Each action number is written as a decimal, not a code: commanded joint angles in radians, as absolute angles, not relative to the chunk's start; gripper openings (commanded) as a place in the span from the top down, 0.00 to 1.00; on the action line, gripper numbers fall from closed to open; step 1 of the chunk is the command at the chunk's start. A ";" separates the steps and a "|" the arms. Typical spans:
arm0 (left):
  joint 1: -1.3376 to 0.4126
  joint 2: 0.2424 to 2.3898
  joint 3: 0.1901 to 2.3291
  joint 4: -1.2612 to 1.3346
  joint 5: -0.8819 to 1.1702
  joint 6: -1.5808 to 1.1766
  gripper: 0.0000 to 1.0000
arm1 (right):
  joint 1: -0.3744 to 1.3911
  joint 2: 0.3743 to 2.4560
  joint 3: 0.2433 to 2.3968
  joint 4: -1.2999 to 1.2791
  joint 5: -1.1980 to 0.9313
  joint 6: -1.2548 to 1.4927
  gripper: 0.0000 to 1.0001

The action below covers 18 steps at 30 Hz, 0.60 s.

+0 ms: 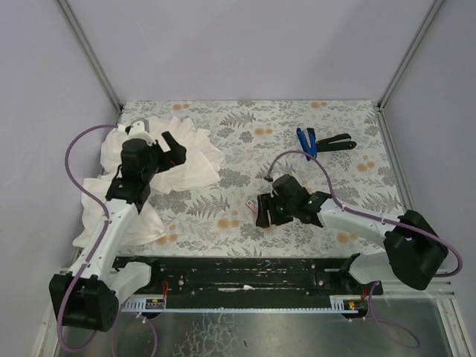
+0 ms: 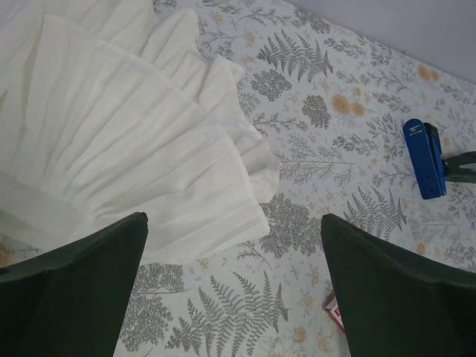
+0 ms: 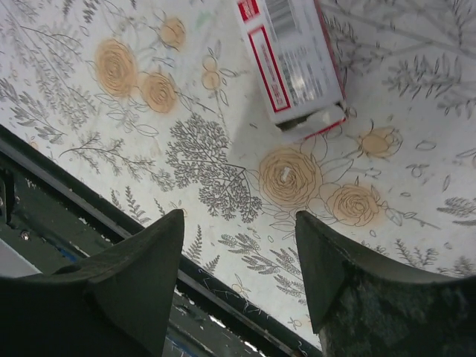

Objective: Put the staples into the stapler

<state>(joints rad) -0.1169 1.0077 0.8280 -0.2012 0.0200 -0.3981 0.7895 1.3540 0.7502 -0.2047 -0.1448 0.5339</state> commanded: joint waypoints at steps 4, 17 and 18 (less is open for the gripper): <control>-0.116 1.036 0.810 -0.113 0.041 -0.374 0.00 | 0.802 1.356 0.658 0.079 -0.209 0.698 0.32; -0.117 0.981 0.772 -0.113 0.013 -0.372 0.00 | 0.808 1.555 0.714 0.196 -0.213 0.728 0.35; -0.117 0.986 0.776 -0.115 0.015 -0.373 0.00 | 0.808 1.555 0.711 0.195 -0.201 0.728 0.36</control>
